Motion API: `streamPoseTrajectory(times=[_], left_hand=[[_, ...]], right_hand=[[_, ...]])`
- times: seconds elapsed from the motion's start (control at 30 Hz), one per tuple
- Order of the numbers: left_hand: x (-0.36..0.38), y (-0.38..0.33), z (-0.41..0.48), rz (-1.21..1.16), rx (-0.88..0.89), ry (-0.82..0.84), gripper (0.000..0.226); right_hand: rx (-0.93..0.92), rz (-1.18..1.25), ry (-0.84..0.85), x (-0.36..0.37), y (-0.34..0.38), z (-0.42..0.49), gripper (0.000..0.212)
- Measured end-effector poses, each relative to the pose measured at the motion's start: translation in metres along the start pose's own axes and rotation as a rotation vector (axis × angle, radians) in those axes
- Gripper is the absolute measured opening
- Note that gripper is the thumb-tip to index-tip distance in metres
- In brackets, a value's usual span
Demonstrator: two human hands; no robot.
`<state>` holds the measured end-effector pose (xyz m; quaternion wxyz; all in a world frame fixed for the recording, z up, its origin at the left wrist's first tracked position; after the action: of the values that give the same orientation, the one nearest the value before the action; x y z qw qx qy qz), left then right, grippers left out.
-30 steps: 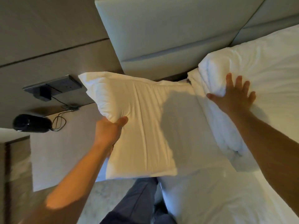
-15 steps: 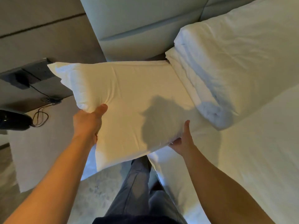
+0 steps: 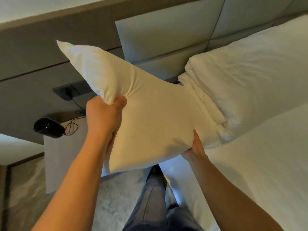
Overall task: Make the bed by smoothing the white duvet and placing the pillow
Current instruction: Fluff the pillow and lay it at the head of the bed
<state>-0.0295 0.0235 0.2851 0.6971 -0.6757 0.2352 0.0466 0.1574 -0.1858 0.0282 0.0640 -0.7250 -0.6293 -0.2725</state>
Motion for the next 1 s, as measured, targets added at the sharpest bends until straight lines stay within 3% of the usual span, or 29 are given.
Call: streamPoseTrajectory(times=[0.23, 0.4, 0.53, 0.63, 0.73, 0.9, 1.0], left_hand=[[-0.055, -0.12, -0.036, 0.094, 0.325, -0.043, 0.029], [-0.105, -0.179, -0.062, -0.028, 0.526, -0.14, 0.03], [-0.123, -0.198, -0.08, -0.171, 0.551, -0.214, 0.013], [-0.117, -0.194, -0.094, -0.297, 0.534, -0.277, 0.025], [-0.09, -0.188, -0.102, -0.388, 0.492, -0.316, 0.03], [-0.006, -0.205, -0.093, -0.515, 0.415, -0.216, 0.024], [0.049, -0.227, -0.082, -0.624, 0.397, -0.142, 0.025]], right_hand=[[-0.065, -0.132, 0.154, 0.062, -0.009, -0.078, 0.035], [-0.114, -0.08, 0.202, 0.115, 0.021, -0.151, 0.038], [-0.209, -0.07, 0.191, 0.125, 0.063, -0.197, 0.041], [-0.292, -0.032, 0.158, 0.114, 0.1, -0.222, 0.049], [-0.401, -0.009, 0.169, 0.106, 0.145, -0.251, 0.041], [-0.585, 0.037, 0.109, 0.097, 0.235, -0.284, 0.038], [-0.692, 0.074, 0.099, 0.098, 0.294, -0.298, 0.025]])
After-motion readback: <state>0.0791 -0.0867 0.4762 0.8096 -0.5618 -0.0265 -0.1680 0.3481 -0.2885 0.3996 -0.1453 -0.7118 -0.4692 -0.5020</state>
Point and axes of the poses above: each hand's wrist, its own z-axis towards the middle knuckle, its own x-axis out of the palm, y = z × x, the point moved 4 cm from there along z, towards the middle knuckle, and after that the axes turned 5 degrees about x, right-handed, at the moved point
